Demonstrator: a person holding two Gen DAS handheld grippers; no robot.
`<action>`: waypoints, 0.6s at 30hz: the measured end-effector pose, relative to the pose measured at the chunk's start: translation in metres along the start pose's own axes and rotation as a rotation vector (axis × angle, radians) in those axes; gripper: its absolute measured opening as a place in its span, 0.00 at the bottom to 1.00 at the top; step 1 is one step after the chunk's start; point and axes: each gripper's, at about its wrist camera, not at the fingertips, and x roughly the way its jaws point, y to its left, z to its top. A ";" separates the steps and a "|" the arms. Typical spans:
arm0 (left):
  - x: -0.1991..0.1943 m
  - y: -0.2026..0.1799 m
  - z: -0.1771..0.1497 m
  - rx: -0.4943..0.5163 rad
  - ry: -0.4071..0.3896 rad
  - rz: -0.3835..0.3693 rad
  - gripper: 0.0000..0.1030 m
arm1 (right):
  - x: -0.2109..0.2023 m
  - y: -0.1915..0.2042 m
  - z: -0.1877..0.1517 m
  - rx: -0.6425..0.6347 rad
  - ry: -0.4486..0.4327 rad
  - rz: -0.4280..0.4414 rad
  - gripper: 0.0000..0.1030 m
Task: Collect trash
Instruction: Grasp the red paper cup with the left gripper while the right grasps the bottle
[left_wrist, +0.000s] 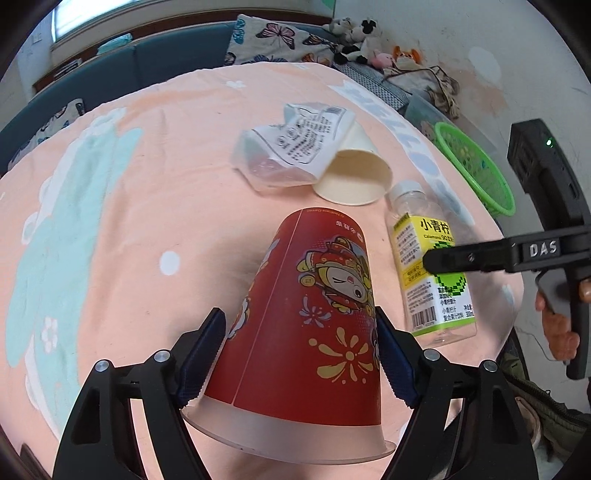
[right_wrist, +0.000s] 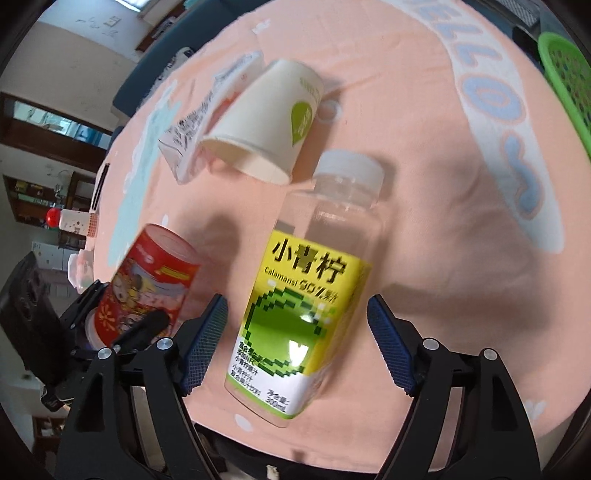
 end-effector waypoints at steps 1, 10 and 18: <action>-0.001 0.002 -0.001 -0.004 -0.004 0.000 0.73 | 0.003 0.001 -0.001 0.006 0.007 -0.015 0.75; -0.003 0.008 -0.005 -0.025 -0.019 -0.002 0.73 | 0.019 0.011 0.002 -0.013 0.036 -0.135 0.73; -0.007 0.003 -0.003 -0.024 -0.040 -0.012 0.73 | 0.018 0.008 -0.002 -0.057 0.035 -0.165 0.65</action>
